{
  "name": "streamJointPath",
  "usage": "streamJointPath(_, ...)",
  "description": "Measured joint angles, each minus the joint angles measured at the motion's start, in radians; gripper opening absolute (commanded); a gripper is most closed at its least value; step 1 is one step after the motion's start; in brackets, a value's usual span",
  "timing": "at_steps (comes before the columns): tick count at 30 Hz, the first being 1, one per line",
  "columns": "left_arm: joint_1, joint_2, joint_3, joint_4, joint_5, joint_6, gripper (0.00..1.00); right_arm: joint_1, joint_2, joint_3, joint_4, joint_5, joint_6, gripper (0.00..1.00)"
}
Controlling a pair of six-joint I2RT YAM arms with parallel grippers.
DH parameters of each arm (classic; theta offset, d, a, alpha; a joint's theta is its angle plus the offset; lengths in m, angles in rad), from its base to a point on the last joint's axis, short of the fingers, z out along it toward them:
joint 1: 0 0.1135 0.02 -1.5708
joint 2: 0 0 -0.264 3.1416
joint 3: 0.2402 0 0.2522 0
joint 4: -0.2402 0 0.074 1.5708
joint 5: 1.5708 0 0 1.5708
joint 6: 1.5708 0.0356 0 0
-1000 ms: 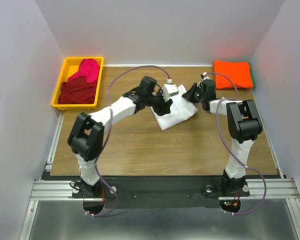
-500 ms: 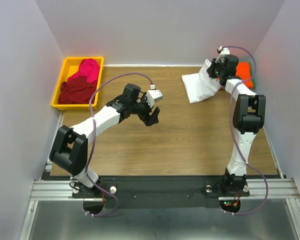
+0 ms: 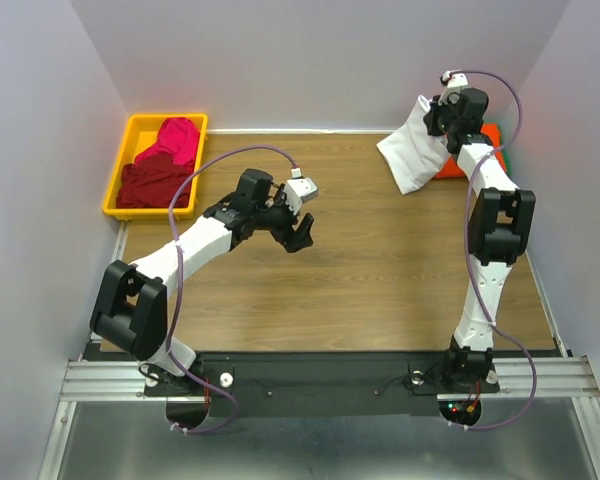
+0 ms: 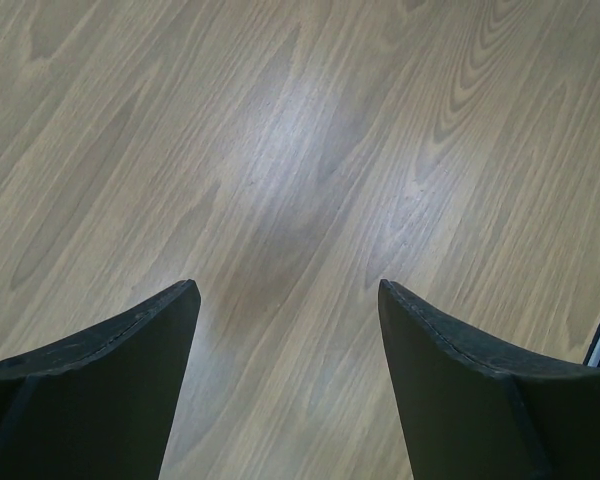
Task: Fold and stack the t-shirts
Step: Neatly place the folded tshirt to the corner
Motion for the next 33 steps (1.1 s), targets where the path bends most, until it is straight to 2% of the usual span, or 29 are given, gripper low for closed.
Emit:
streamJointPath(9, 0.000, 0.000, 0.000, 0.002, 0.002, -0.002, 0.99, -0.012, -0.005, 0.005, -0.036, 0.009, -0.019, 0.01)
streamJointPath(16, 0.000, 0.000, 0.000, 0.003, 0.002, -0.002, 0.99, -0.034, -0.011, 0.081, -0.070, 0.010, -0.018, 0.01)
streamJointPath(33, 0.000, 0.000, -0.010, 0.013, 0.002, -0.003, 0.99, -0.048, -0.043, 0.141, -0.127, 0.010, -0.006, 0.01)
